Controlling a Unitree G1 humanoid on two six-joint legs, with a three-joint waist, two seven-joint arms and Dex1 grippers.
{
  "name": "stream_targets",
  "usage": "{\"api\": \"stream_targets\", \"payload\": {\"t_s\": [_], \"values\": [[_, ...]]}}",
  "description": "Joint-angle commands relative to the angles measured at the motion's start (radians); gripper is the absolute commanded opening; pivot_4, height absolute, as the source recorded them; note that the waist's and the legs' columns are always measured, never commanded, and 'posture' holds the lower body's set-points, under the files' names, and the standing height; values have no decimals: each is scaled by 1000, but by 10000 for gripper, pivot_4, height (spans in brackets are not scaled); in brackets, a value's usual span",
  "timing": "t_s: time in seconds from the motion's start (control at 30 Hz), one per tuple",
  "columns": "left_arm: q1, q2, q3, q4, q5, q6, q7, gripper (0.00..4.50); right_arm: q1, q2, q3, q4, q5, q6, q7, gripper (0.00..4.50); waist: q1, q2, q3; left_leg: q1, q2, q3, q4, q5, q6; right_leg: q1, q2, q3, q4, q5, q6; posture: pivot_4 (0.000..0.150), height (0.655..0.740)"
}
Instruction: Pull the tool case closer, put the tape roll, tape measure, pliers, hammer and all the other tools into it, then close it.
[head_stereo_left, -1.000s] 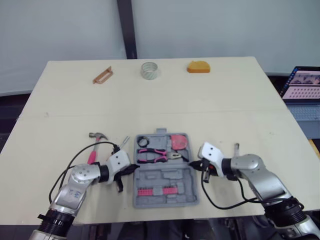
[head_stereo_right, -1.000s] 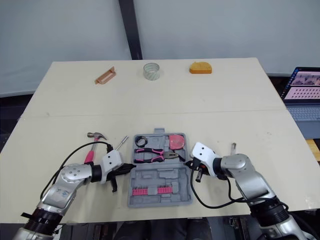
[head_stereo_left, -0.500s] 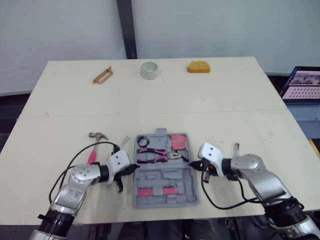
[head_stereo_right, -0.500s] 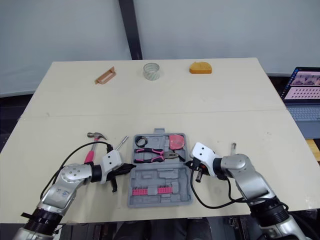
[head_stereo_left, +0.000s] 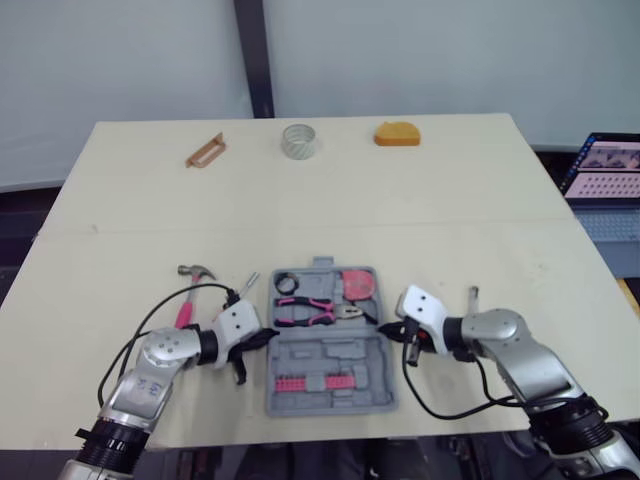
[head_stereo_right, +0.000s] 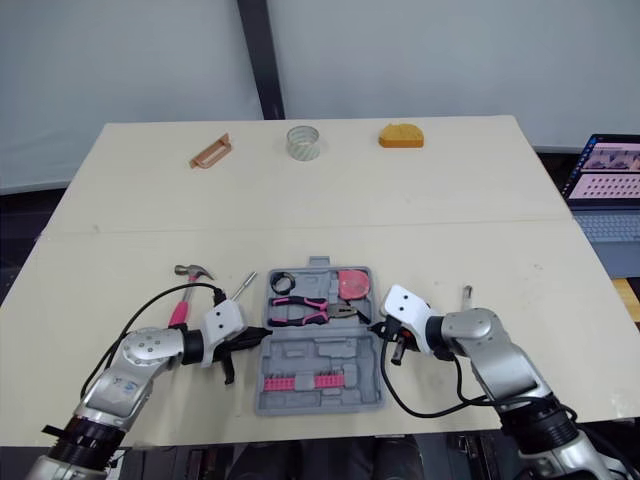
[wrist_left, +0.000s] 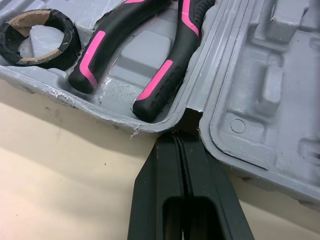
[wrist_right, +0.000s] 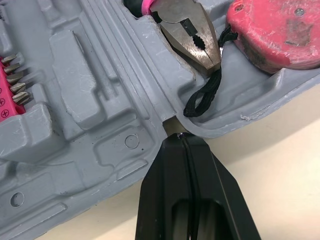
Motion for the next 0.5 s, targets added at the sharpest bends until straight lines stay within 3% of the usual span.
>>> {"api": "stream_targets", "payload": {"t_s": [0.03, 0.5], "values": [[-13, -31, -49, -28, -2, -18, -5, 349, 12, 26, 43, -44, 28, -21, 17, 187, 0, 0, 0, 0, 0, 0, 0, 0, 0, 0, 0, 0, 0, 0, 0, 1500, 7400], [-2, 21, 7, 26, -10, -56, -16, 349, 24, -11, 3, 9, 20, -55, 23, 187, -2, 0, 0, 0, 0, 0, 0, 0, 0, 0, 0, 0, 0, 0, 0, 1500, 7400]]}}
